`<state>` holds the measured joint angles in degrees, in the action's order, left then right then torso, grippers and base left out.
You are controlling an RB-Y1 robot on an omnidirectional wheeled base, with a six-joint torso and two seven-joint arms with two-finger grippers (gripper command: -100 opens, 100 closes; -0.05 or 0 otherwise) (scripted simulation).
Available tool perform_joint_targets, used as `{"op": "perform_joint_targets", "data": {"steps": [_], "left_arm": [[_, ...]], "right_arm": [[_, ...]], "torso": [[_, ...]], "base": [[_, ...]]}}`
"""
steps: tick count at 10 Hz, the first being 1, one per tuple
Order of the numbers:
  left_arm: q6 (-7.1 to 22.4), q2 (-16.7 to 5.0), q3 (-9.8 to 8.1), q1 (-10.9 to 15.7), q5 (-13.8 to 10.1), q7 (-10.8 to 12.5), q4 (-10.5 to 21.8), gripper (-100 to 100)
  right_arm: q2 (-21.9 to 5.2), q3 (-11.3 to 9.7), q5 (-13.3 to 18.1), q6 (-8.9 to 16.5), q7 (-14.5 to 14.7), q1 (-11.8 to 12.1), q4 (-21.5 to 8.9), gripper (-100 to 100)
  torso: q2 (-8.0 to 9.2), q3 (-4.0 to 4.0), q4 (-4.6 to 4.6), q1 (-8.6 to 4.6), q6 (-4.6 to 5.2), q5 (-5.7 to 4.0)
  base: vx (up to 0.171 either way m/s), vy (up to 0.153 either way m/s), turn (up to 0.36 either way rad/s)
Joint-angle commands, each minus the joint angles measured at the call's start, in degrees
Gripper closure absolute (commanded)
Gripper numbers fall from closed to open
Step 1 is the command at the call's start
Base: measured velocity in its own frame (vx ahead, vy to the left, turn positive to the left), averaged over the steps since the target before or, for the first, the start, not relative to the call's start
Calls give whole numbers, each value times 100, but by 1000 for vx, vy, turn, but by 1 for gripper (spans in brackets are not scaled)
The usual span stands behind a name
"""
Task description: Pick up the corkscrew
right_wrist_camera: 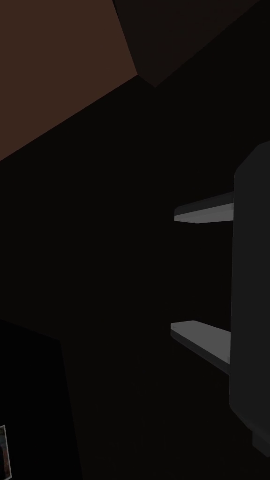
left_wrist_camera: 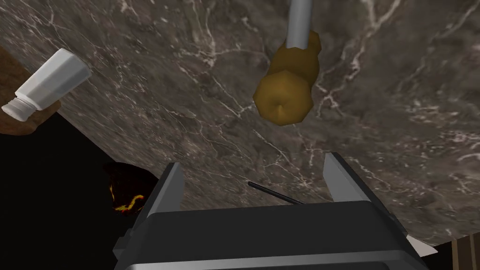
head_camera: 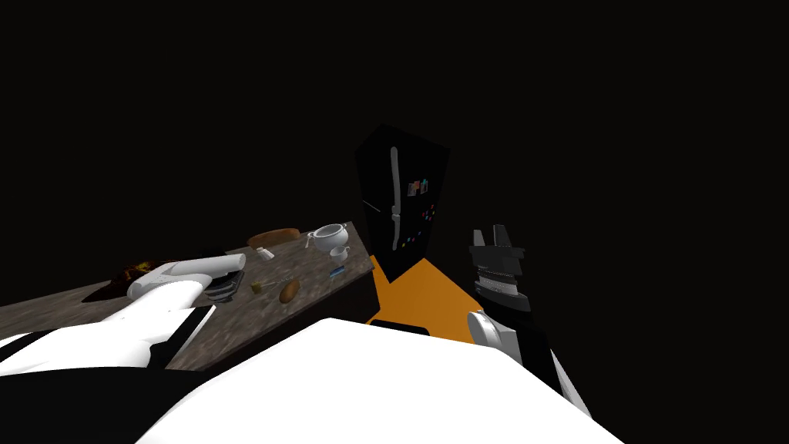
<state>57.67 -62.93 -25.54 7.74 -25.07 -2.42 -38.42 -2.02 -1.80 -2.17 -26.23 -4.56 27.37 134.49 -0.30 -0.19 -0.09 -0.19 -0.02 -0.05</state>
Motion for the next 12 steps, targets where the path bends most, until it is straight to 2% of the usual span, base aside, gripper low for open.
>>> {"op": "perform_joint_targets", "data": {"steps": [1,2,6,10,11,12], "left_arm": [[286,23,-15,10,-138,57,76,-100],[317,23,-15,10,-138,57,76,-100],[896,59,45,273,-484,50,585,-100],[935,59,61,328,-524,18,700,-100],[948,62,60,323,-525,30,685,0],[774,195,89,315,-476,57,753,-100]], "right_arm": [[0,0,0,0,0,0,0,0],[0,0,0,0,0,0,0,0],[0,0,0,0,0,1,0,0],[0,0,0,0,0,-1,0,0],[0,0,0,0,0,-1,0,0],[0,0,0,0,0,-1,0,0]], "torso": [[0,0,0,0,0,0],[-5,-2,-1,2,1,1],[-21,-13,-5,8,1,2],[25,14,5,13,-1,2],[33,19,7,19,-1,4],[37,21,8,22,-1,4]], "base": [[110,-52,2],[91,-47,1],[137,-43,-2],[47,-30,1],[0,0,0],[14,29,20]]}}
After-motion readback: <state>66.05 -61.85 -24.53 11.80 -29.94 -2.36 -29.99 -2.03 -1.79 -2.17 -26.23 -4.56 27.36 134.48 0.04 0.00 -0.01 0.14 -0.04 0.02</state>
